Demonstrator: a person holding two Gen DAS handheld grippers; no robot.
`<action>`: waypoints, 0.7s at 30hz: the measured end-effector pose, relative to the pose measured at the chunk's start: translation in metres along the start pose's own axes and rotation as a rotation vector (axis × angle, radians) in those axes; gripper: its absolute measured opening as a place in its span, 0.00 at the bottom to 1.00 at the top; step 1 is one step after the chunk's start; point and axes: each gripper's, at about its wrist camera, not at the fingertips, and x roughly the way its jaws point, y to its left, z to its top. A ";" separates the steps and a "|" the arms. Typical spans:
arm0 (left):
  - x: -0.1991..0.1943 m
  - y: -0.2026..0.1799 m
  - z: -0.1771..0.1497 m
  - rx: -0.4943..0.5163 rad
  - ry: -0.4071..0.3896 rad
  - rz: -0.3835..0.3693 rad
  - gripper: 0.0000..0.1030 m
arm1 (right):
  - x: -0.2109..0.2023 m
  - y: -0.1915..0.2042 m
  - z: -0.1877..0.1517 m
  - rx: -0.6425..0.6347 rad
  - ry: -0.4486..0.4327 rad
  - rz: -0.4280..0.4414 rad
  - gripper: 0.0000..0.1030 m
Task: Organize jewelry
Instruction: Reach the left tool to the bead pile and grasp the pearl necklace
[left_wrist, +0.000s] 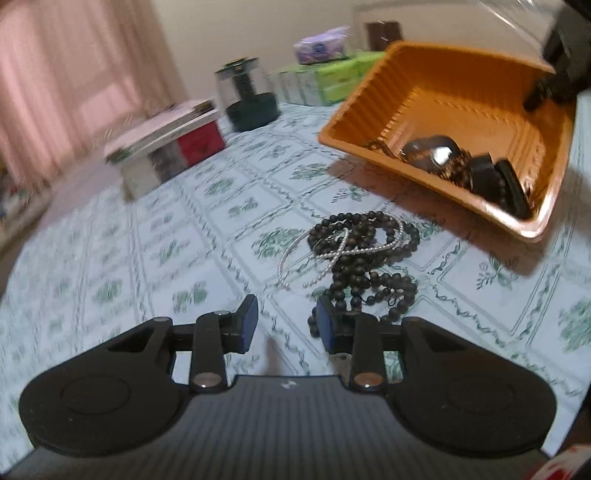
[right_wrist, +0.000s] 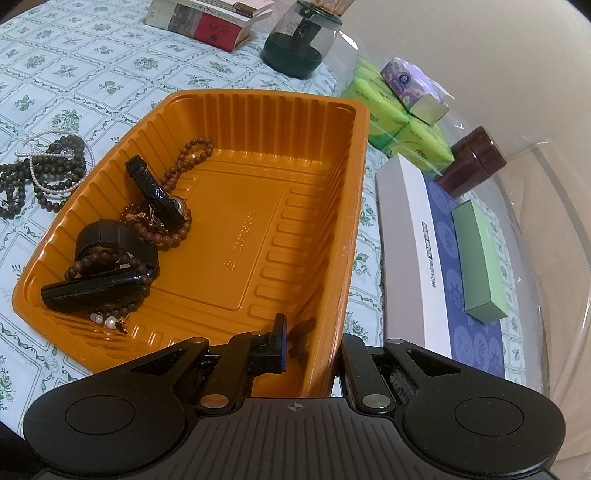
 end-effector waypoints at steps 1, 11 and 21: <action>0.003 -0.003 0.002 0.032 0.000 0.000 0.30 | 0.000 0.000 0.000 -0.001 0.000 -0.001 0.09; 0.029 -0.022 0.008 0.258 0.022 0.005 0.25 | 0.000 0.000 -0.001 0.002 0.002 0.000 0.09; 0.041 -0.034 0.007 0.390 0.016 -0.002 0.17 | 0.002 -0.003 -0.004 0.009 0.006 0.004 0.09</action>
